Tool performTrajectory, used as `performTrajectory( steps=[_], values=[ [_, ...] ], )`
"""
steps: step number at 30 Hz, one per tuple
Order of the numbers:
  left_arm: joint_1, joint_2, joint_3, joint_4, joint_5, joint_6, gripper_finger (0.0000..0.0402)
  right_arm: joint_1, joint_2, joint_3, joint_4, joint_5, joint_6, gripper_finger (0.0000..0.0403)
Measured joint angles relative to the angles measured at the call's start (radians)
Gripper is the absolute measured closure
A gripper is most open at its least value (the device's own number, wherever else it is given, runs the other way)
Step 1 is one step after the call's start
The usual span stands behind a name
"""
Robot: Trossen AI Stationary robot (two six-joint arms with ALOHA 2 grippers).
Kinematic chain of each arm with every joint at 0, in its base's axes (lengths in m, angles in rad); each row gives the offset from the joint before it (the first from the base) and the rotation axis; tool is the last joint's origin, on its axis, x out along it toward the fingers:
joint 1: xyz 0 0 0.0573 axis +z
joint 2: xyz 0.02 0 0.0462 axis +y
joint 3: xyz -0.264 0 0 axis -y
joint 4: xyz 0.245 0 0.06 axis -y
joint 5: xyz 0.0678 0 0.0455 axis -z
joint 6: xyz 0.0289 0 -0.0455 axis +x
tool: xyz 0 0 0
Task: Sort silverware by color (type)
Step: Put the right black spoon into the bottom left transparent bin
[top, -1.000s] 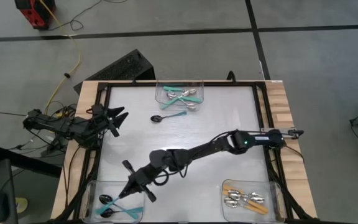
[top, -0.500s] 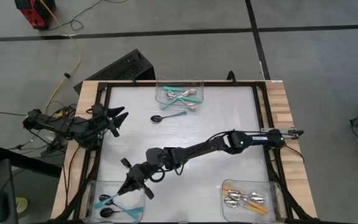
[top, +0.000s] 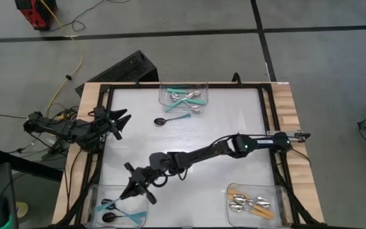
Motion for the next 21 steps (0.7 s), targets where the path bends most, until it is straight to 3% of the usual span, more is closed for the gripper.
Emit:
performTrajectory(
  steps=[10,21],
  values=[
    [0.000,0.000,0.000,0.000,-0.001,0.017,0.0212,-0.053,0.070,0.017,0.116,0.010,0.222,0.0365],
    [0.000,0.000,0.000,0.000,-0.043,0.043,0.0212,-0.051,0.071,0.018,0.056,-0.026,0.200,0.0365]
  ],
)
